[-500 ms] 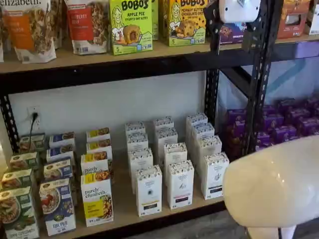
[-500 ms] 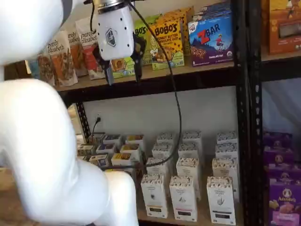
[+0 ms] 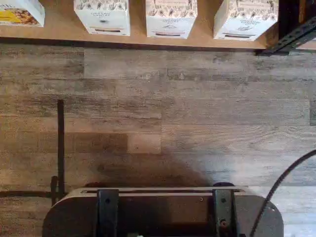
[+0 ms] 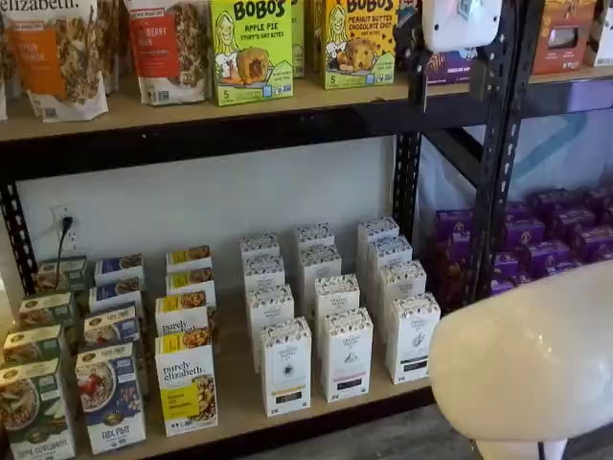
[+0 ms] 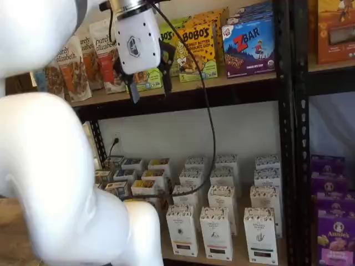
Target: Pick up the white box with a green strip in the middle, on the bottom shelf, the sixth box from the left
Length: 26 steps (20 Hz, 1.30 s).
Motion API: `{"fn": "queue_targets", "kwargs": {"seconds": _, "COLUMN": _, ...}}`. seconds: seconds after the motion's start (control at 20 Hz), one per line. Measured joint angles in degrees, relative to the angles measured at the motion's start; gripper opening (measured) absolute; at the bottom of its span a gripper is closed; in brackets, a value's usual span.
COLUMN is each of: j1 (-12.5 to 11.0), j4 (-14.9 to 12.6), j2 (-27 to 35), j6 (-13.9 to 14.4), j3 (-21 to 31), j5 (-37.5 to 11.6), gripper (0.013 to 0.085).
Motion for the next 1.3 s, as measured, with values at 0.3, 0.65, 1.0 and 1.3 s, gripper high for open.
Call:
{"fn": "queue_targets", "kwargs": {"seconds": 0.3, "j1": -1.3, "j4": -0.6, "j2": -0.5, "j6": -1.2, "j3": 4.7, "j5": -4.5, "gripper": 0.085}}
{"fn": "queue_targets", "kwargs": {"seconds": 0.65, "j1": -2.8, "j4": -1.1, "j2": -0.9, "j6": -2.3, "j3": 13.8, "j5": -12.8, "gripper": 0.085}}
{"fn": "queue_targets", "kwargs": {"seconds": 1.0, "j1": -7.2, "j4": 0.4, "j2": -0.4, "j6": -6.2, "j3": 24.4, "j5": -24.2, "gripper": 0.085}}
{"fn": "queue_targets", "kwargs": {"seconds": 1.3, "j1": -9.6, "j4": -0.4, "j2": 4.1, "j6": -8.0, "j3": 32.1, "j5": -36.1, "gripper": 0.085}}
